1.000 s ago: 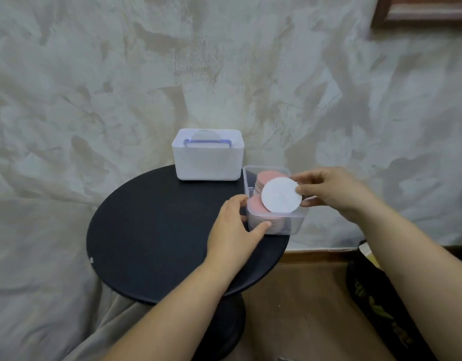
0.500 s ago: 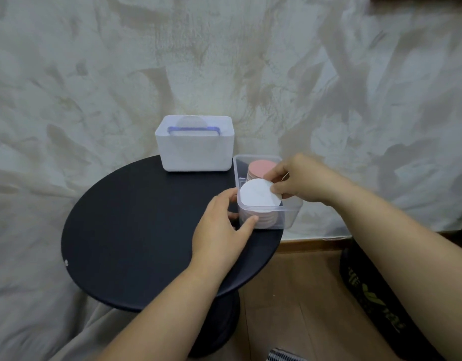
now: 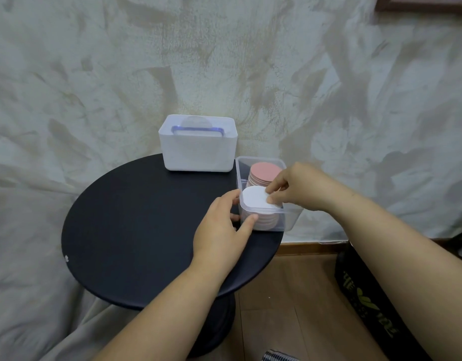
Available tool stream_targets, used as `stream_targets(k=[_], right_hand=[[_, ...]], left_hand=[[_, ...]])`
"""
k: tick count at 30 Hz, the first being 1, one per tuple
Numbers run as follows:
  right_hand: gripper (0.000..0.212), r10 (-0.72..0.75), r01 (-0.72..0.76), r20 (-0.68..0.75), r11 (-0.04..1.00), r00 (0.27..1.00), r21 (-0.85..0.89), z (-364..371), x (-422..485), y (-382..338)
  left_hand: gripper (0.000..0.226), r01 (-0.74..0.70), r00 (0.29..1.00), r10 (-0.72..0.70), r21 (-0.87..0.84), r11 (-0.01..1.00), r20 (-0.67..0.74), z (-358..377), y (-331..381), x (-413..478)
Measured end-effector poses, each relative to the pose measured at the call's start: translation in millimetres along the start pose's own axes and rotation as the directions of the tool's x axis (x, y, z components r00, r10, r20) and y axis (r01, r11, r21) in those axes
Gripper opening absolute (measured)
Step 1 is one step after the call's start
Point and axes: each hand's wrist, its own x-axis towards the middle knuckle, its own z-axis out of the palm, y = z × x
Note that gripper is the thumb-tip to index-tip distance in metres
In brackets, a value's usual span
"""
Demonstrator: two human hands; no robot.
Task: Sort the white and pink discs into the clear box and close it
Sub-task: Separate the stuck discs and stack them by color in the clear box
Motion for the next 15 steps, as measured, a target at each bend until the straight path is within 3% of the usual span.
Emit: stream_targets(k=[3, 6, 8, 10, 13, 15], right_hand=[[0.026, -0.017, 0.018, -0.038, 1.0, 0.999, 0.024, 0.6, -1.8, 2.0], [0.022, -0.046, 0.09, -0.231, 0.979, 0.972, 0.18, 0.0, -7.1, 11.5], [0.022, 0.018, 0.115, -0.383, 0.94, 0.924, 0.321, 3.6, -10.7, 21.7], [0.028, 0.137, 0.099, -0.439, 0.875, 0.888, 0.474, 14.7, -12.6, 33.7], [0.044, 0.284, 0.031, -0.287, 0.659, 0.915, 0.751, 38.4, -18.8, 41.7], [0.045, 0.298, -0.025, -0.148, 0.507, 0.943, 0.862, 52.8, -25.5, 38.2]], left_hand=[[0.05, 0.0, 1.0, 0.0, 0.006, 1.0, 0.0, -0.7, 1.3, 0.1], [0.051, 0.006, 1.0, -0.006, 0.009, 1.0, 0.001, -1.4, 1.8, -0.3], [0.05, 0.005, 1.0, -0.005, 0.016, 1.0, -0.002, -1.6, 2.2, -0.8], [0.05, 0.003, 1.0, -0.003, 0.025, 1.0, -0.004, -1.5, 2.4, -1.1], [0.05, 0.007, 1.0, -0.007, 0.021, 1.0, -0.007, -1.5, 3.1, -1.3], [0.048, 0.013, 1.0, -0.013, 0.005, 1.0, -0.012, -2.5, 3.2, -2.0]])
